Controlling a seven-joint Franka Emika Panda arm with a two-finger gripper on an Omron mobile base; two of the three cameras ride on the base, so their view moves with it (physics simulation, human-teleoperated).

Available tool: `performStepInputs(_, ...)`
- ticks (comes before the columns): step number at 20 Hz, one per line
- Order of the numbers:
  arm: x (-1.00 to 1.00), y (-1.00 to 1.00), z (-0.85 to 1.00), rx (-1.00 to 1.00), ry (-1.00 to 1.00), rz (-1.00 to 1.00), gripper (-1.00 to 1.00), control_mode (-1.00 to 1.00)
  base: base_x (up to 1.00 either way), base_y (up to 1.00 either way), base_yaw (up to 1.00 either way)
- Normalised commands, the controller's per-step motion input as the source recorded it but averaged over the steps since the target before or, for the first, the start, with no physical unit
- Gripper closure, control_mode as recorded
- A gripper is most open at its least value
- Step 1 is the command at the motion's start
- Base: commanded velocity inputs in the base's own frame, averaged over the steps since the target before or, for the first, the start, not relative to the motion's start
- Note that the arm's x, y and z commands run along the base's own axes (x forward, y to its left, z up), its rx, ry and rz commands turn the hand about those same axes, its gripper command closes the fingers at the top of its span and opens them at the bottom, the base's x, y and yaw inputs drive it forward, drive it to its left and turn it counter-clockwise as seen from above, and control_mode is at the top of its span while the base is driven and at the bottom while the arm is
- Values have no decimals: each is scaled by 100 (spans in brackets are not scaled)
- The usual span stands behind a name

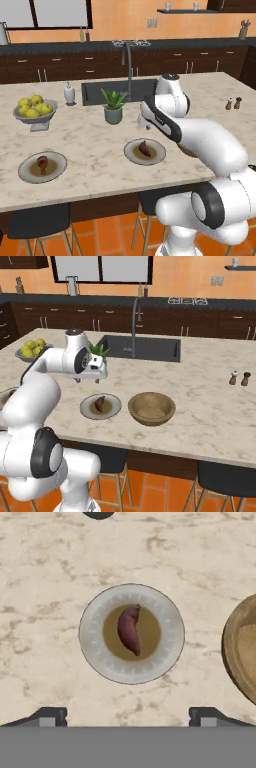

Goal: Pick the chicken drumstick and potato from their plates and place them in the bowl. Then put the bowl in the fridge.

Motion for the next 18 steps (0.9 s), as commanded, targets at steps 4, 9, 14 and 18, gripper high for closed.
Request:
performStepInputs(4, 100, 14, -100, -1, 19, 0, -100, -100, 0, 0, 0)
performStepInputs(9, 80, 1, -100, -4, 18, 0, -100, -100, 0, 0, 0)
performStepInputs(14, 33, 0, -89, -1, 1, 0, -100, -100, 0, 0, 0)
performStepInputs(18, 0, 0, -82, 0, 1, 0, -100, -100, 0, 0, 0)
